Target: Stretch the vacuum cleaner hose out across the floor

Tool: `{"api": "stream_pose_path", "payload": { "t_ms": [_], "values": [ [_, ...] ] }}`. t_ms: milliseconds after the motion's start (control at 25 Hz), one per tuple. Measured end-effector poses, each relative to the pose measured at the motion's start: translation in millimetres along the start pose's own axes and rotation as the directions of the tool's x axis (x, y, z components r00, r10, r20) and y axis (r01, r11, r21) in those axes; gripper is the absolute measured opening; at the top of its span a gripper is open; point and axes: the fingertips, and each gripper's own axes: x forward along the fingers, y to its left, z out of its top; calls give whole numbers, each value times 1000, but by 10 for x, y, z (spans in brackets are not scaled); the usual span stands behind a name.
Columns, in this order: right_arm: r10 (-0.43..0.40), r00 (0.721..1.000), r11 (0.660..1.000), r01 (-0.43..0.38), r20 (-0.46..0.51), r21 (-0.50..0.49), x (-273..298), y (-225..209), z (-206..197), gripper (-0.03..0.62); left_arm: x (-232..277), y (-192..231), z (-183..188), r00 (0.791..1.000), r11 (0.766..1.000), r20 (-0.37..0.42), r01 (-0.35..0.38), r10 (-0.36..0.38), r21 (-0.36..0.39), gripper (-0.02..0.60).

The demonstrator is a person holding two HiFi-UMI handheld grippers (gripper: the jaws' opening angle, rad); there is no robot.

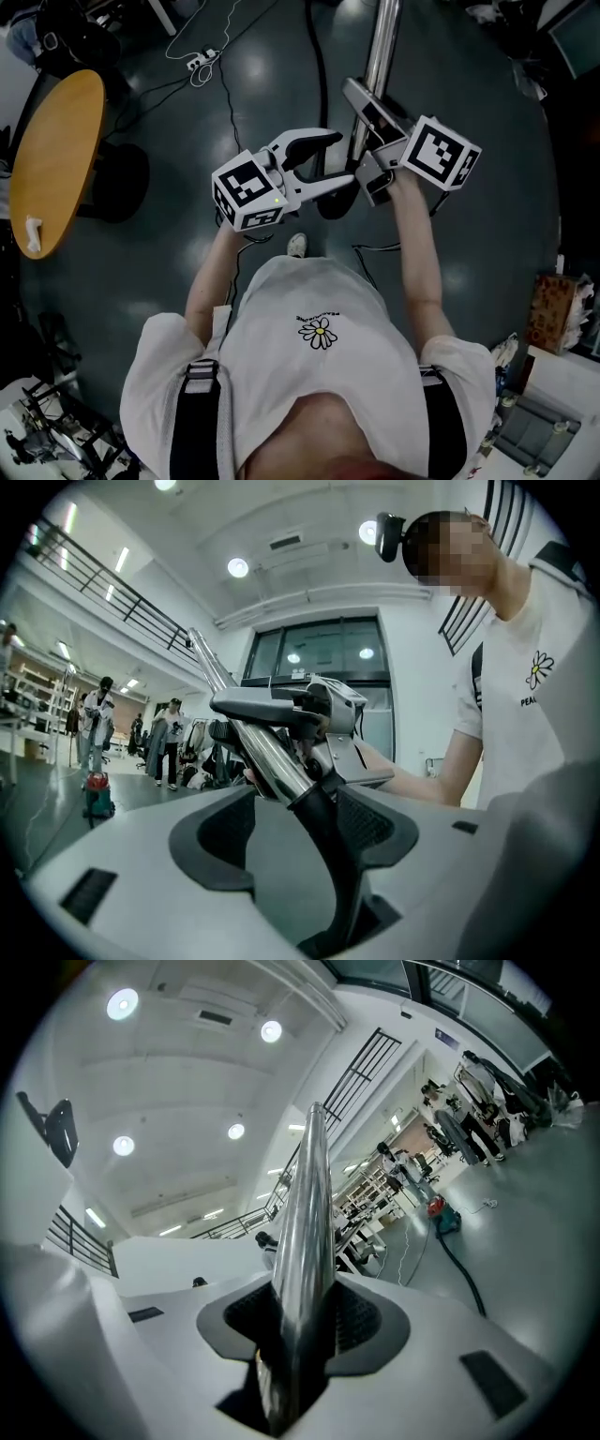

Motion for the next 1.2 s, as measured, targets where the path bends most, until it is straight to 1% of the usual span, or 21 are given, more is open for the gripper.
{"api": "stream_pose_path", "payload": {
  "t_ms": [120,240,360,440,520,560,680,760,800,840,960,1000,1040,1080,1120,1160,1200],
  "values": [
    [-5,1000,1000,5,2,1,-38,-32,-21,160,20,-24,-10,997,994,-56,-55,60,92,261],
    [-5,1000,1000,5,4,8,-2,-43,-86,160,-24,-11,-43,983,978,-139,-93,120,188,275],
    [-14,1000,1000,14,-13,4,41,-58,-186,160,-52,-14,-122,964,965,-215,-107,160,240,279],
    [-25,999,999,24,-41,-31,72,-39,-267,160,-53,-35,-184,953,962,-257,-93,160,256,279],
    [-51,996,995,44,-76,-93,103,3,-346,160,-49,-60,-241,950,968,-282,-65,135,243,279],
    [-60,994,991,49,-89,-123,113,36,-376,160,-54,-72,-263,953,974,-283,-51,113,219,279],
    [-45,994,986,28,-98,-166,117,139,-399,160,-71,-93,-296,971,995,-236,-25,47,95,279],
    [-26,996,987,12,-88,-160,92,145,-399,160,-60,-102,-326,979,1000,-205,-12,17,29,279],
    [-26,996,988,13,-82,-155,81,131,-414,160,-64,-108,-350,978,1000,-209,-8,12,20,279],
    [-33,997,988,22,-74,-150,75,111,-439,160,-78,-113,-382,974,1000,-228,-9,14,26,280],
    [-71,996,988,62,-59,-143,68,26,-541,160,-159,-104,-490,948,997,-317,-10,33,74,279],
    [-85,995,986,75,-61,-149,55,-17,-575,160,-212,-67,-480,947,998,-318,-17,37,65,279],
    [-105,992,982,93,-65,-163,33,-73,-608,160,-296,10,-396,961,999,-273,-38,44,29,279],
    [-135,989,975,120,-68,-185,2,-143,-642,160,-414,139,-219,982,996,-175,-77,70,-36,279],
    [-172,983,965,155,-67,-210,-33,-218,-682,160,-551,320,34,991,985,-39,-131,127,-116,279],
    [-210,976,954,190,-62,-233,-66,-282,-732,160,-678,539,307,972,962,91,-196,216,-192,279],
    [-236,970,945,215,-58,-247,-89,-322,-797,160,-758,760,531,935,933,169,-268,312,-240,279]
  ]
}}
